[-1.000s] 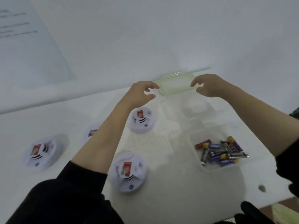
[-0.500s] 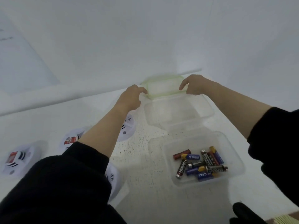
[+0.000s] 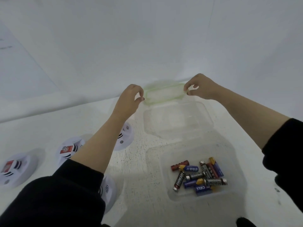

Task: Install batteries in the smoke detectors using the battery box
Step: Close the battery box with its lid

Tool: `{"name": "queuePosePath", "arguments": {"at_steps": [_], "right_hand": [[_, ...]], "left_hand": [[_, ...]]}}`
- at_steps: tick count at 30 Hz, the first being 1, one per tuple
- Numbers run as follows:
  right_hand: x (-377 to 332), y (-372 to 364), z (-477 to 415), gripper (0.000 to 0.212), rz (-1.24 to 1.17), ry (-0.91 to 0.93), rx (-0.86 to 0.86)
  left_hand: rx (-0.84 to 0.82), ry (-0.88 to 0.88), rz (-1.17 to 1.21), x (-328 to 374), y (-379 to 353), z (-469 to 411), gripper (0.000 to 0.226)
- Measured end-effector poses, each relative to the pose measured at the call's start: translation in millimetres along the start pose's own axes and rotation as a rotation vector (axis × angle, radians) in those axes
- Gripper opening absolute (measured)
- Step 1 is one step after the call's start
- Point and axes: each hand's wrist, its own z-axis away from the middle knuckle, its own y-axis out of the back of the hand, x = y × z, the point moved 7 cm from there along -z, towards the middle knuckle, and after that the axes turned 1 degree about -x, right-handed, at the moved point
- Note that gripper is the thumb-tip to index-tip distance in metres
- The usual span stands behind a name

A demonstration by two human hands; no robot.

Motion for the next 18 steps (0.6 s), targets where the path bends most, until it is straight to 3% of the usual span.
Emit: {"name": "queuePosePath", "arguments": {"at_steps": [6,12,18], "right_hand": [[-2.2,7.9,8.2,0.009,-0.291,-0.045,0.018],[-22.5,26.9,31.1,0.017,-0.658,0.098,-0.041],[-28.6,59.5,69.3,0.015,-0.593,0.129,0.175]], "left_hand": [[-0.030,0.005,0.026,-1.4,4.1,-0.7,0.029],[0.196,0.062,0.221,13.8,36.1,3.2,0.006],[0.258,0.176,0.529,44.9,57.5,19.1,0.009]]}}
